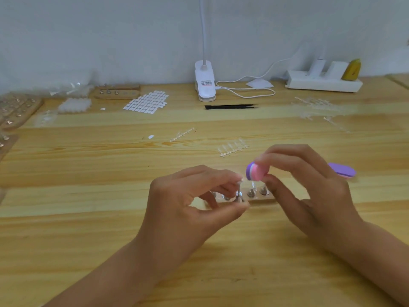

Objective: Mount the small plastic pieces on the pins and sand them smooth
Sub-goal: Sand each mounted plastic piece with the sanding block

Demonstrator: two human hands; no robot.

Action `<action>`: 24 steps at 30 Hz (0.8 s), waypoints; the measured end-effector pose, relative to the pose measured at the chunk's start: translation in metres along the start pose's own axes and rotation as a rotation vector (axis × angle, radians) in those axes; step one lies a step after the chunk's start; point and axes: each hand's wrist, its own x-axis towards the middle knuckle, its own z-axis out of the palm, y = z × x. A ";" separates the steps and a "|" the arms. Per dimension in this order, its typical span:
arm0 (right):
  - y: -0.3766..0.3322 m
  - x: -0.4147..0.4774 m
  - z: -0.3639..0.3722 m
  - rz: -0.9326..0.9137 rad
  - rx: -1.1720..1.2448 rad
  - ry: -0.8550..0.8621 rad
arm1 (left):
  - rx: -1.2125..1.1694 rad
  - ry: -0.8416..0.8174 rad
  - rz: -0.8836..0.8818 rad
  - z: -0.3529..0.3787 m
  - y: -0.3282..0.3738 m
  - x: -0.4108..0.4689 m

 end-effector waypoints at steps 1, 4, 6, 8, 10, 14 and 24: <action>-0.002 0.001 -0.001 -0.002 0.011 0.022 | -0.046 -0.012 -0.025 0.000 0.001 0.001; -0.013 -0.003 0.001 -0.097 0.044 0.033 | -0.182 -0.071 -0.083 0.000 0.002 0.001; -0.008 -0.002 -0.001 -0.076 0.028 0.028 | -0.258 -0.066 -0.132 0.000 0.001 0.001; -0.004 0.000 -0.004 0.000 0.007 0.053 | -0.321 -0.052 -0.174 -0.001 -0.001 0.001; -0.010 0.002 -0.005 0.011 0.018 0.091 | -0.345 -0.077 -0.180 0.000 0.000 0.002; -0.017 0.001 -0.002 -0.047 0.022 0.076 | -0.467 -0.124 -0.232 0.002 0.001 0.001; -0.010 -0.001 -0.006 -0.095 -0.089 0.117 | -0.922 -0.236 -0.466 0.004 -0.003 0.007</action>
